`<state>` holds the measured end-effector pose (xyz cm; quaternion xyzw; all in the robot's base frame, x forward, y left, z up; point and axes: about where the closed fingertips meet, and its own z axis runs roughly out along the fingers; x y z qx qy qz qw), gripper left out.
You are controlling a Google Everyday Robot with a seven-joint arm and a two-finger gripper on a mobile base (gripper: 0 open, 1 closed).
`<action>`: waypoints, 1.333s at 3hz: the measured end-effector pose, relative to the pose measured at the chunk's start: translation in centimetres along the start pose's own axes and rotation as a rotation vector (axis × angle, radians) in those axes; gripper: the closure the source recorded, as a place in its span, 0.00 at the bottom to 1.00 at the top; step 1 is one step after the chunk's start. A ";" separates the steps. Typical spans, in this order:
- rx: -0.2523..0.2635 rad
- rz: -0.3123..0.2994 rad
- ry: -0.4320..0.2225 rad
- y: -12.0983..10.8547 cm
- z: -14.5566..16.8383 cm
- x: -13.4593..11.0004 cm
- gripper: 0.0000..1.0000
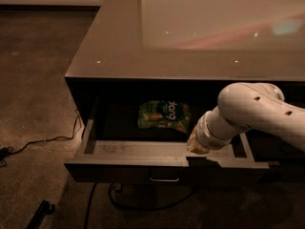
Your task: Open top drawer
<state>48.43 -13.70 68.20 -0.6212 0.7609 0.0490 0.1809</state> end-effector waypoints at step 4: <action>-0.079 0.025 0.056 2.7 3.1 2.3 1.00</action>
Offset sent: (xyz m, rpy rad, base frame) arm 0.0027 -0.0059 -0.0431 -0.0348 0.0825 -0.0067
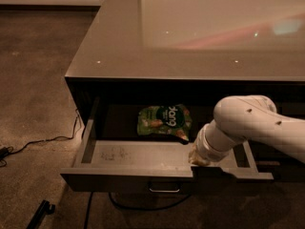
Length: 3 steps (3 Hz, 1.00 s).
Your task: Open top drawer
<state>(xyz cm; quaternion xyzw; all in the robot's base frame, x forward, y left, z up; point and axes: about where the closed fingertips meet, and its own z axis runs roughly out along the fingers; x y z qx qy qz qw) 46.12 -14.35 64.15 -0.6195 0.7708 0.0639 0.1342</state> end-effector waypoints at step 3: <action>0.007 0.046 0.022 4.2 -2.2 2.0 1.00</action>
Offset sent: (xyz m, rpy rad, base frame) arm -0.0585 -0.0202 0.0136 -0.0182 0.0165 -0.0651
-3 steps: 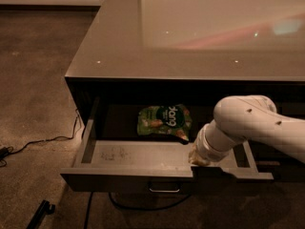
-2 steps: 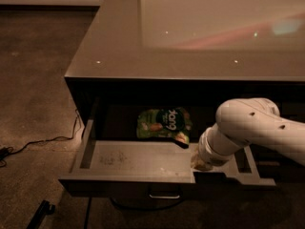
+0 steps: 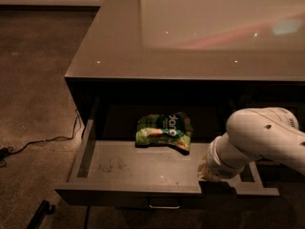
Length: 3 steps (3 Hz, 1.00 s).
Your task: Open top drawer
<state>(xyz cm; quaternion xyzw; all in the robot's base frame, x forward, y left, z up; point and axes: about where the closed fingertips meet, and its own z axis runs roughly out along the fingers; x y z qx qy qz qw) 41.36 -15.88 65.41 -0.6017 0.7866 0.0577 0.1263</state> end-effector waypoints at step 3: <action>0.005 0.004 0.005 0.8 -0.6 0.4 0.58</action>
Offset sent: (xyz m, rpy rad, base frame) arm -0.0083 -0.0023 0.0039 -0.0045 -0.0015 -0.0048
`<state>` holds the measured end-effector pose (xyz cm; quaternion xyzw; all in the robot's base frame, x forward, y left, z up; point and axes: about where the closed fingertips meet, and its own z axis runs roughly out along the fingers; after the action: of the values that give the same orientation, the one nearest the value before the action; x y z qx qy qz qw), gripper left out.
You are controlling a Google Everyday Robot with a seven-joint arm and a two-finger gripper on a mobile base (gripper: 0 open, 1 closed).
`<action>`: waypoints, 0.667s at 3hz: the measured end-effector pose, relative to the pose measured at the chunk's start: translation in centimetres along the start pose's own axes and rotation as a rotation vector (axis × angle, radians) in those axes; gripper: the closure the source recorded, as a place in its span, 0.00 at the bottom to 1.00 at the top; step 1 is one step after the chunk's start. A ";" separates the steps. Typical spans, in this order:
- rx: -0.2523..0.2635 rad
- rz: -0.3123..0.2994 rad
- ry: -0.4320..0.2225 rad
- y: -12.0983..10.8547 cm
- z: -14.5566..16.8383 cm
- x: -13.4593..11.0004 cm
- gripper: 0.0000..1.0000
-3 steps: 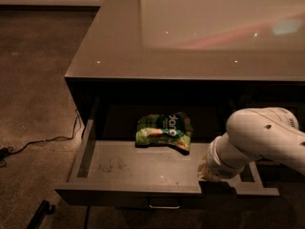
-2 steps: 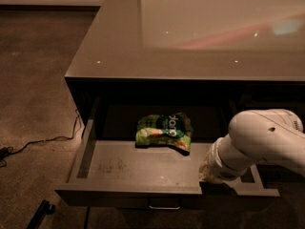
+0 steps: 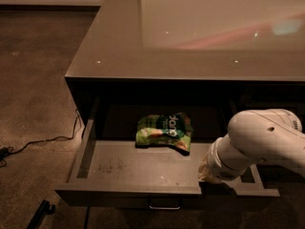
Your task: Open top drawer
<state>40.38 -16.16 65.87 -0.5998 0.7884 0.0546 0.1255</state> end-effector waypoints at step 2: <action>0.000 0.000 0.000 0.0 0.0 0.0 0.12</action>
Offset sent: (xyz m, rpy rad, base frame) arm 0.0000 0.0000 0.0000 0.0000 0.0000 0.0000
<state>40.38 -16.15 65.87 -0.5998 0.7884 0.0546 0.1255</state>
